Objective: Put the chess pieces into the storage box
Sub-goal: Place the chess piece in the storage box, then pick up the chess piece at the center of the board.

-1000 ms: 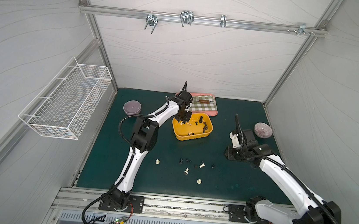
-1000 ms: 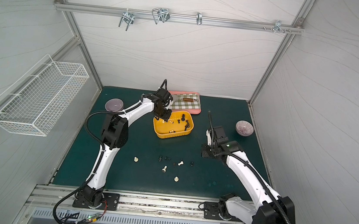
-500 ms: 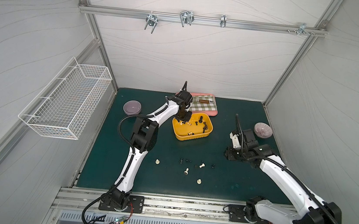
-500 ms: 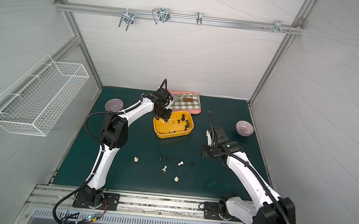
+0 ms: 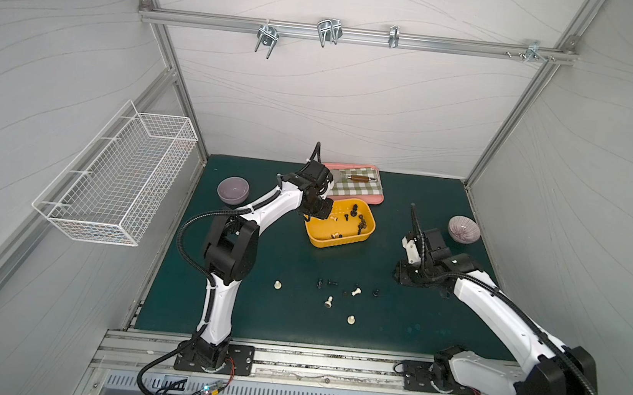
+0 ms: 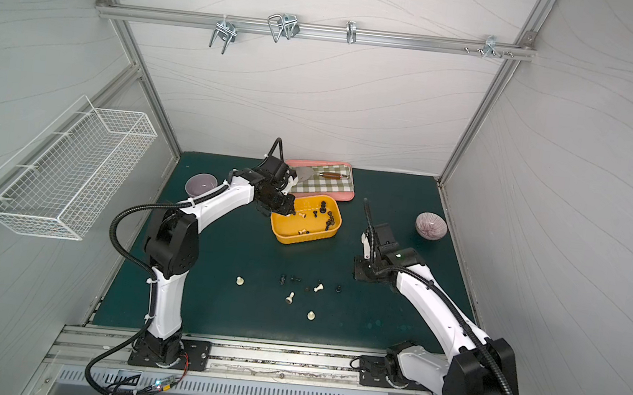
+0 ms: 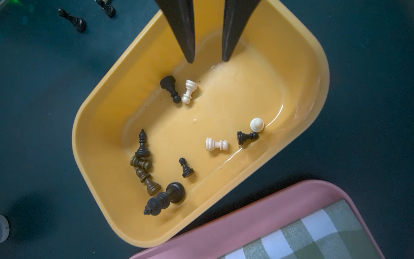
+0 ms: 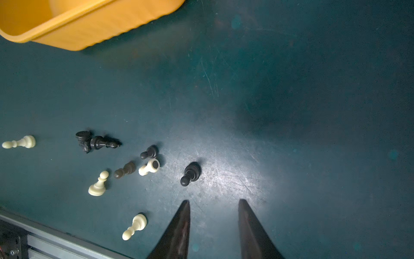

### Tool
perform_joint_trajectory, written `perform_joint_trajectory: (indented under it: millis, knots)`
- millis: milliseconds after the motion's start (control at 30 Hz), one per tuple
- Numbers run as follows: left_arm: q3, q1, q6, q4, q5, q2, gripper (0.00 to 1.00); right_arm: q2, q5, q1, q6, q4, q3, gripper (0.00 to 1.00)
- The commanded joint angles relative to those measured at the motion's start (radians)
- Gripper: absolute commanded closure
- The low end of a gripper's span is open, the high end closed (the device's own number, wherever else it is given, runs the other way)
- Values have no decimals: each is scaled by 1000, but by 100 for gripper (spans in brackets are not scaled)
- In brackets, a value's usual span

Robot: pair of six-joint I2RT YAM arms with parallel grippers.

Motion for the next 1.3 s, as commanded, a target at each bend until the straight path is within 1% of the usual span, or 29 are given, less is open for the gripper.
perform_joint_trajectory:
  millis: [0,333,467,733,967,1267]
  knots:
    - [-62,-10,-24,81,33,-72,77,27,-7,27,14,-1,-9,62]
    - [-304,-45,-99,164,37,-245,77,105,26,107,37,26,-12,62]
    - [-375,-66,-112,177,14,-309,77,121,28,121,55,43,-24,62]
    - [-524,-99,-160,214,5,-410,77,173,37,182,77,64,-25,64]
    - [-597,-127,-187,227,-3,-464,77,221,49,222,94,88,-20,64]
    - [-646,-139,-190,226,-3,-496,77,265,84,233,102,92,-16,67]
